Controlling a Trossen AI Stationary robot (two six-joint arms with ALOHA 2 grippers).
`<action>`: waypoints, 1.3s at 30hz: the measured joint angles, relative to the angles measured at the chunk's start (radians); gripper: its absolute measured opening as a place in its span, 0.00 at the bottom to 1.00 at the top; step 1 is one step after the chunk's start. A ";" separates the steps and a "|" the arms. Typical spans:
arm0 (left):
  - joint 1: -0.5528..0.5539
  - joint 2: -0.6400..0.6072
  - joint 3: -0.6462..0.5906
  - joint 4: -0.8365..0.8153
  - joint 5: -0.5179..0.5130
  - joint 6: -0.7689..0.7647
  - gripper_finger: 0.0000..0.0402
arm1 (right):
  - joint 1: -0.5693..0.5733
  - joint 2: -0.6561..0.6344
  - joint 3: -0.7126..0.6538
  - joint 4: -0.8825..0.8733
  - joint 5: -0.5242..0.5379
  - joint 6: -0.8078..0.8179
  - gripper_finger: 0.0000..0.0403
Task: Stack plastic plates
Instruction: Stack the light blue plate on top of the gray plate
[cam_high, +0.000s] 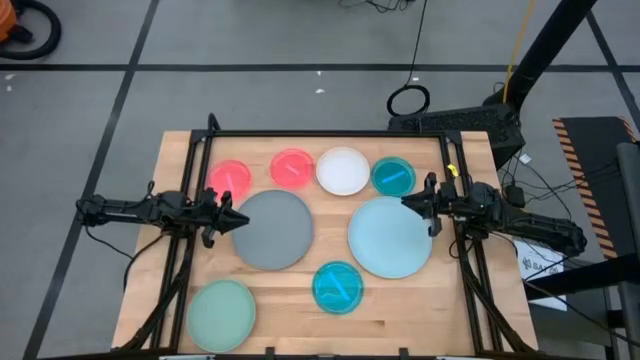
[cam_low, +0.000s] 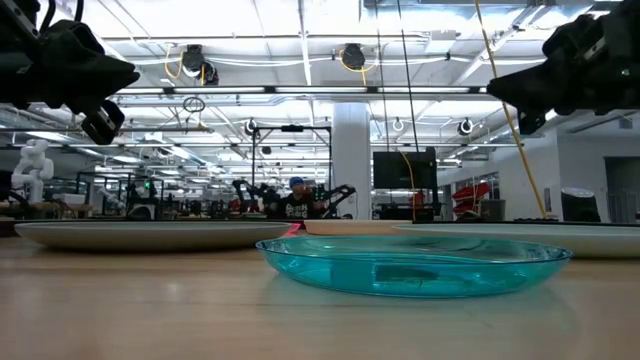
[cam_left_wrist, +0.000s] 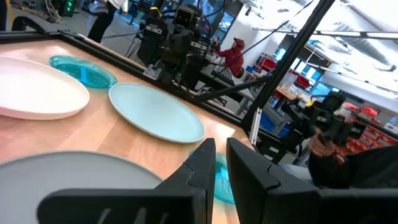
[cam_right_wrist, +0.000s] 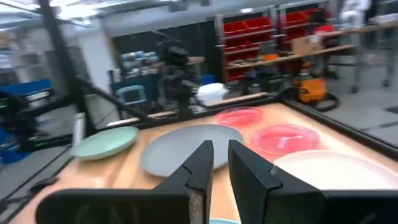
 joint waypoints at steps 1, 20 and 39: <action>0.000 0.000 0.000 0.000 0.000 0.010 0.12 | 0.000 0.006 0.008 -0.003 0.029 0.001 0.11; 0.000 0.051 0.014 0.418 -0.350 0.027 0.12 | 0.000 0.422 0.230 -0.040 0.219 0.000 0.11; 0.001 0.744 0.548 0.241 -0.326 0.181 0.12 | -0.002 0.522 0.418 -0.177 0.220 -0.346 0.11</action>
